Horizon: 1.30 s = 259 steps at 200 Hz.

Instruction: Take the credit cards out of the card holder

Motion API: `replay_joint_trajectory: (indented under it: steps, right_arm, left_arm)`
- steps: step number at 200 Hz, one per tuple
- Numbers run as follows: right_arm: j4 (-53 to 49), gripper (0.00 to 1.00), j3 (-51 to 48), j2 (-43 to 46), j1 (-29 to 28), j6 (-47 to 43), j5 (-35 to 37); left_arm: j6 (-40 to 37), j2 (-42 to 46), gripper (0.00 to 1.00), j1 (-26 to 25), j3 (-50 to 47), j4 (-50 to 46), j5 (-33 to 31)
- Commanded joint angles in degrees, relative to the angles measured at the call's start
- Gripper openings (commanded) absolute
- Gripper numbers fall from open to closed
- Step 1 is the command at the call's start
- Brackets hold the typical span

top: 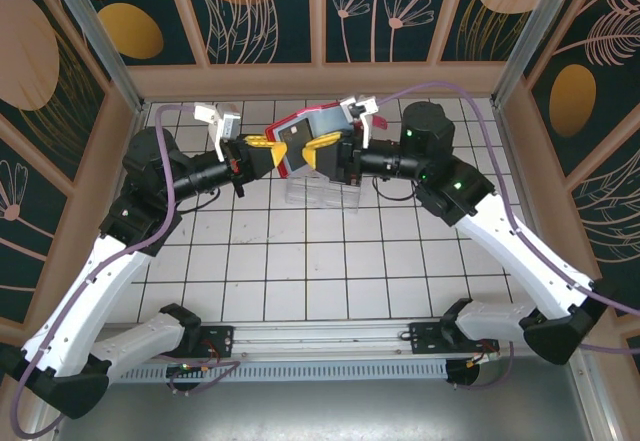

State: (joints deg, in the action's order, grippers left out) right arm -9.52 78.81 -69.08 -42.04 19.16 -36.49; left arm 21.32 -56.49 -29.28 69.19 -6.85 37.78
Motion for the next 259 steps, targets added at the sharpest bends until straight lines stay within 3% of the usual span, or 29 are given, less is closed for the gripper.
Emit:
replay_joint_trajectory:
  steps: [1,78,142,197,259]
  right_arm:
    - [-1.8,0.25,2.5,1.2,1.5,-1.8,0.1]
    - [-4.7,0.25,4.8,1.3,1.9,-2.8,0.8]
    - [-4.5,0.34,4.4,2.3,1.9,-3.0,3.4]
    - [-2.3,0.33,3.8,1.7,1.9,-1.9,-5.7]
    - [-1.8,0.3,2.8,2.6,1.9,-2.6,-10.7]
  left_arm:
    - [0.6,1.1,0.0,-0.3,-0.1,3.3,3.8]
    - [1.1,0.5,0.0,-0.2,0.5,3.5,6.9]
    - [1.3,0.7,0.0,-0.3,0.8,3.9,7.6]
    - [1.9,0.3,0.0,-0.3,1.5,4.0,7.6]
    - [2.1,0.5,0.0,-0.3,1.2,4.0,7.3]
